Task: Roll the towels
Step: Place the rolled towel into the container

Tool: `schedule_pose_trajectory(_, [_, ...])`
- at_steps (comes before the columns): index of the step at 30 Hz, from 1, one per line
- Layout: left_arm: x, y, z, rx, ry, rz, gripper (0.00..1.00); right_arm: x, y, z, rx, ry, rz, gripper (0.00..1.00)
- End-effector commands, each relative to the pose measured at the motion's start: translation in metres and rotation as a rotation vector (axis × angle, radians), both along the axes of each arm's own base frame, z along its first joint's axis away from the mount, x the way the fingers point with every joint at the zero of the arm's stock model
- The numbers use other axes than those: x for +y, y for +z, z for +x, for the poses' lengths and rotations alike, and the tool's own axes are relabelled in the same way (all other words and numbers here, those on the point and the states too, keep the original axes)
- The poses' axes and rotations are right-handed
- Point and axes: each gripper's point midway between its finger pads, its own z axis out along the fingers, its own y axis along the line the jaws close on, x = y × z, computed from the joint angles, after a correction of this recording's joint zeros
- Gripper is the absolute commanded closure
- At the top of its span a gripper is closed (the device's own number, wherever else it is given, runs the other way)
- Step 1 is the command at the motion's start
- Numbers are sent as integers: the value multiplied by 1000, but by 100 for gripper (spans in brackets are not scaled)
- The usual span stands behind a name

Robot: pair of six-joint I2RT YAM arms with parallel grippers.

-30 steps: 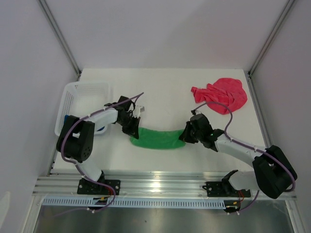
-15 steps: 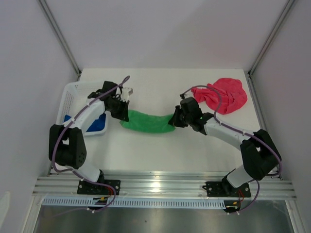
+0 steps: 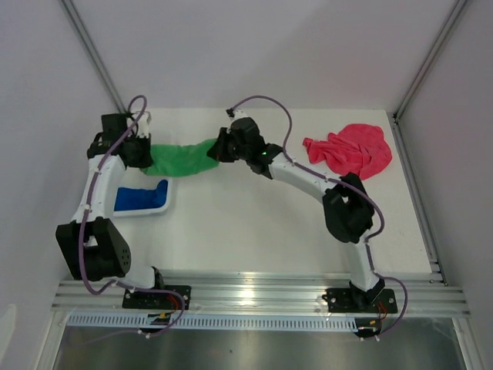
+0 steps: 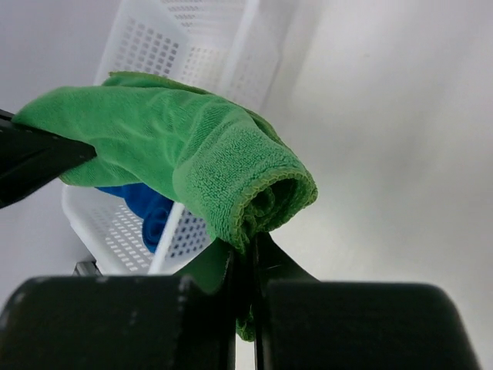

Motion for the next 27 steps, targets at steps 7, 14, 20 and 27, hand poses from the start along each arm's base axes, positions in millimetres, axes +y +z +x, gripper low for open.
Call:
schedule_pose_trajectory(7, [127,6,5,-81,257,137,99,124,28,-6,-81,153,190,100])
schedule_pose_trajectory(14, [171,-31,13,-10,326,180,99,174,19,-7,-135,147,292,100])
schedule_pose_trajectory(20, [199,-47,18,22,361,246,99,188,-13,-9,-106,134,295,100])
schedule_pose_trajectory(27, [219,-54,22,60,391,299,99,188,-28,-12,-103,117,236,98])
